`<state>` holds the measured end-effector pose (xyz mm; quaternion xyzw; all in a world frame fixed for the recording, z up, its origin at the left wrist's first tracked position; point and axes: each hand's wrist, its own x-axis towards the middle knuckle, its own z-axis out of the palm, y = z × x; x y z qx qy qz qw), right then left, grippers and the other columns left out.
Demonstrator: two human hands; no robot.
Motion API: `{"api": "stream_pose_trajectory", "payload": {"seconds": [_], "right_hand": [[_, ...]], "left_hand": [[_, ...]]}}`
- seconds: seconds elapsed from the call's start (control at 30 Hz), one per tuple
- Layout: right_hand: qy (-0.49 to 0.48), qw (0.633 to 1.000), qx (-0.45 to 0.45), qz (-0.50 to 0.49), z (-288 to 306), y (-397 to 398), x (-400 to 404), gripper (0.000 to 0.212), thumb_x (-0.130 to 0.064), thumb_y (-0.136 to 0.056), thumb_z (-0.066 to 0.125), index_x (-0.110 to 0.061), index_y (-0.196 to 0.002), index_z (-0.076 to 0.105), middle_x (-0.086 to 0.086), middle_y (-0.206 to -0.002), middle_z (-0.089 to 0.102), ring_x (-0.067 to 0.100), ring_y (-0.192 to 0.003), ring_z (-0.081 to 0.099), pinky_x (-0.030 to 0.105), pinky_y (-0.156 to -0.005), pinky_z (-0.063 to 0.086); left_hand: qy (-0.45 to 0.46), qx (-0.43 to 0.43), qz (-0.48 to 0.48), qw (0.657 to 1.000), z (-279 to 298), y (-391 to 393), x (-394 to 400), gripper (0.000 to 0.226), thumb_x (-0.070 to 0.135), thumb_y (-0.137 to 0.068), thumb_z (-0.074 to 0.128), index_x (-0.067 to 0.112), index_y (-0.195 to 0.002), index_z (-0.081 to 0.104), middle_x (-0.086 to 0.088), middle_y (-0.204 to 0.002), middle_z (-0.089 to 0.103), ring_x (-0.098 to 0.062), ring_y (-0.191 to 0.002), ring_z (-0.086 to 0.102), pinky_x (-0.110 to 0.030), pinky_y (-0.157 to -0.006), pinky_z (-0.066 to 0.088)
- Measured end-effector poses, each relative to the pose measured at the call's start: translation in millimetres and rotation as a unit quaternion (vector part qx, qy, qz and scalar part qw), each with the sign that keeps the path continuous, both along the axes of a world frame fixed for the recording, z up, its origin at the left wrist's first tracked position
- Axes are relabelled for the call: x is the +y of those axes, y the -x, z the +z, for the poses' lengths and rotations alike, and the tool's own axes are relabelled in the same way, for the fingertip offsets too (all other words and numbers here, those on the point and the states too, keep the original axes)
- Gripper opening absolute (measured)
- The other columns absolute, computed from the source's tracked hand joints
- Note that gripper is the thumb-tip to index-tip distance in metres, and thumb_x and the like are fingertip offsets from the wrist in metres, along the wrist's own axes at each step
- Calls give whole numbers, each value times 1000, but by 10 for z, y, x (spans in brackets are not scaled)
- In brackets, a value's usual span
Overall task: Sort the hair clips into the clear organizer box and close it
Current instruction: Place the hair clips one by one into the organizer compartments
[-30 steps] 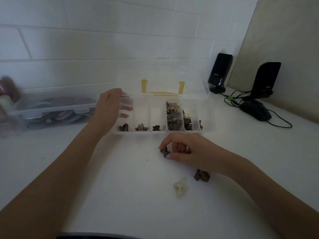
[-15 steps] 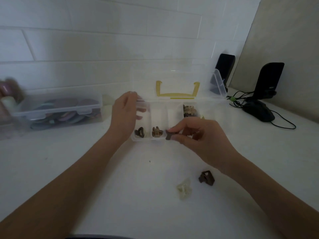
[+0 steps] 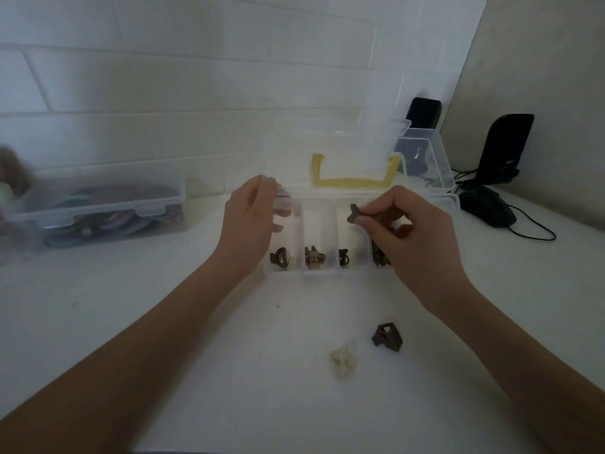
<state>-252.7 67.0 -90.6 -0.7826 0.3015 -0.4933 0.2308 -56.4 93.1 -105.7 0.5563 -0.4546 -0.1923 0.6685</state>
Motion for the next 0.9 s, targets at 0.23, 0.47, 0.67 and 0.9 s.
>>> {"api": "stream_pose_trajectory", "payload": {"seconds": [0.23,0.47,0.67,0.9], "right_hand": [[77,996,48,-3,-43,-26,13,9,-11,-77,74,-13,-76,65,-10,-77,56,1,-68,50,7,-61,38],[133,986,92,51,-105,-123,145,6,-28,-83,58,-24,-86,62,-27,-75,51,-3,-73,50,11,-66,40],[244,927,286,3,-208,-230,120,22,-30,-90,35,-18,-89,53,-3,-63,59,13,-69,47,28,-68,26],[308,915,248,-86,-195,-195,43,13,-20,-83,60,-19,-96,60,-4,-74,71,18,-88,56,33,-74,36]], "left_hand": [[-2,-5,-3,1000,26,-89,12,33,22,-98,33,17,-74,55,-4,-72,63,-18,-66,62,-34,-58,51],[4,0,14,1000,16,-41,10,33,22,-98,33,19,-74,55,-1,-71,63,-15,-63,61,-30,-55,50],[12,-13,6,1000,5,13,14,34,24,-99,33,20,-74,55,0,-72,64,-16,-65,62,-33,-56,50],[2,-33,9,999,6,11,20,32,24,-98,33,17,-76,55,-4,-76,64,-19,-70,63,-34,-57,52]]}}
